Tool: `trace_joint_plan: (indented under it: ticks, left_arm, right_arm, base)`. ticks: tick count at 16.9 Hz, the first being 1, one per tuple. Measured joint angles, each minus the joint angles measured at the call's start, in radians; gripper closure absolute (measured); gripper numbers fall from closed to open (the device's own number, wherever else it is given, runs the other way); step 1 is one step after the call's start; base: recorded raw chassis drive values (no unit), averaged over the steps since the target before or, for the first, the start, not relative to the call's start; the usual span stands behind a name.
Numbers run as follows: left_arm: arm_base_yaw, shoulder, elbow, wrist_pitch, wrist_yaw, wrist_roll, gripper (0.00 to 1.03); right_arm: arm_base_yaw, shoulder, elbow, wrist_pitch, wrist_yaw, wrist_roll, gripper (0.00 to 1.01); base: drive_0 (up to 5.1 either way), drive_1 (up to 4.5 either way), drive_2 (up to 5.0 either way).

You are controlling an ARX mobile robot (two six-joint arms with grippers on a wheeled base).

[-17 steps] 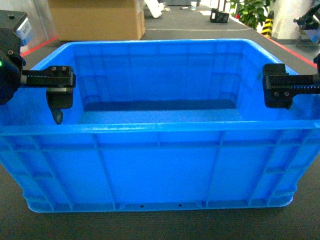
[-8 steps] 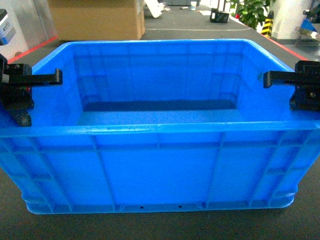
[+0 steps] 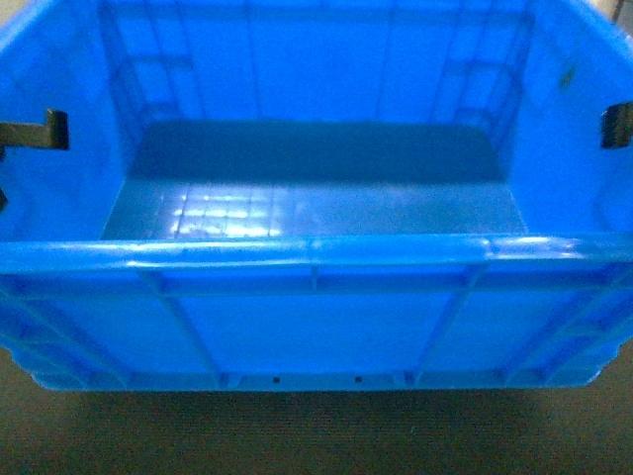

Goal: Place box next to blue box on left shelf

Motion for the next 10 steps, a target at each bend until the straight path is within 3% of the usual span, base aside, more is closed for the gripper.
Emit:
trace_joint_plan:
  ticks: [3,6,8,10]
  left_arm:
    - [-0.107,-0.203,-0.14,0.038,-0.122,0.01,0.87]
    - [-0.225,-0.361,-0.243,-0.018,-0.241,0.01,0.87]
    - [-0.264,-0.435,-0.286,0.036,-0.276,0.041,0.87]
    - [-0.279,-0.478,-0.297,0.089,-0.294,0.077,0.87]
  right_arm:
    - [0.058,-0.216,-0.116,-0.003,0.1,-0.054,0.89]
    - [0.129,-0.388,-0.224,-0.086,0.186,-0.041,0.88]
    - [0.173,-0.496,-0.271,-0.099,0.259,-0.037,0.88]
    - [0.202,-0.562,-0.283,-0.082,0.3,-0.048,0.88]
  base:
    - [0.0,0.0,0.0]
    - [0.0,0.0,0.0]
    - [0.0,0.0,0.0]
    - [0.0,0.0,0.0]
